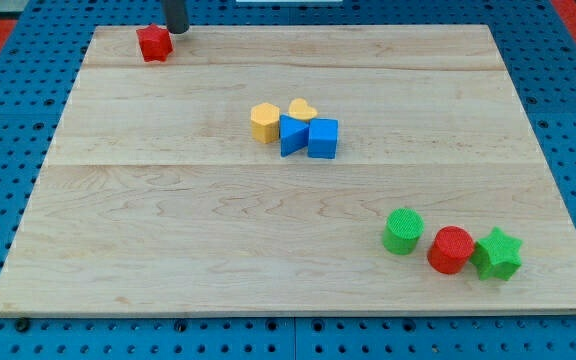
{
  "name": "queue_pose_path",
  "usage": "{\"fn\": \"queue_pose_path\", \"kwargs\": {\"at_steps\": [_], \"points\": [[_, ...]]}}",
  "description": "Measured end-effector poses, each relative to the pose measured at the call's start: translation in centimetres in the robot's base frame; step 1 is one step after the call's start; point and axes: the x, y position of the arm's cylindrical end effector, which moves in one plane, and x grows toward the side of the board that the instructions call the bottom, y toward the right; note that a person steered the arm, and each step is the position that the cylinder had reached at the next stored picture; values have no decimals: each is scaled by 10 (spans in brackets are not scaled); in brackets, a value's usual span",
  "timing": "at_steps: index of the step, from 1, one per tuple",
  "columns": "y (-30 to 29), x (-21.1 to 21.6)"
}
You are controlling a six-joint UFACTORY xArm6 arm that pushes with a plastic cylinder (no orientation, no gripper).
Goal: Point your arm to the green star
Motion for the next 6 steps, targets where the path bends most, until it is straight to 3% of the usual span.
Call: {"fn": "queue_pose_path", "kwargs": {"at_steps": [2, 3, 4, 5, 6], "points": [[2, 40], [32, 53], [145, 55], [297, 51], [373, 53]]}}
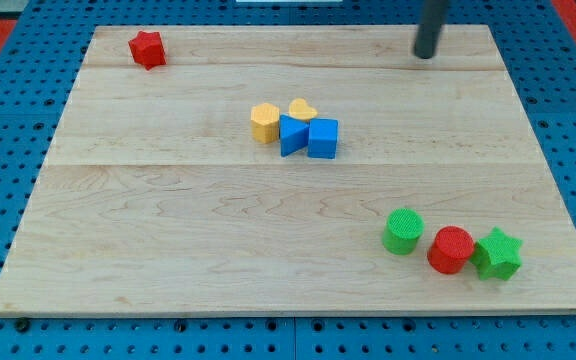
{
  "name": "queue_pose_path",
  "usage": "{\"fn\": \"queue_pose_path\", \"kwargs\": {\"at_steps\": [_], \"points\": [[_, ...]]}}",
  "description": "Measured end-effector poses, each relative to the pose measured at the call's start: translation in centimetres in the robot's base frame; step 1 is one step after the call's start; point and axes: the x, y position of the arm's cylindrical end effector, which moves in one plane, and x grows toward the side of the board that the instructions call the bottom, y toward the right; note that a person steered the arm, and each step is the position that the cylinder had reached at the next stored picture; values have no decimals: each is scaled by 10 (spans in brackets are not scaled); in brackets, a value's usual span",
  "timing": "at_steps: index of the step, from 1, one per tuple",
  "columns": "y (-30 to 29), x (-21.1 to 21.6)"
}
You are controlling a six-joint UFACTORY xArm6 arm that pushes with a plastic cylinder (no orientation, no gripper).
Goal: Point your arm to the green star
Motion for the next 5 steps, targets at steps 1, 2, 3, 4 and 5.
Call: {"fn": "queue_pose_path", "kwargs": {"at_steps": [1, 2, 3, 4, 5], "points": [[51, 36], [69, 111], [69, 165], [69, 199], [70, 214]]}}
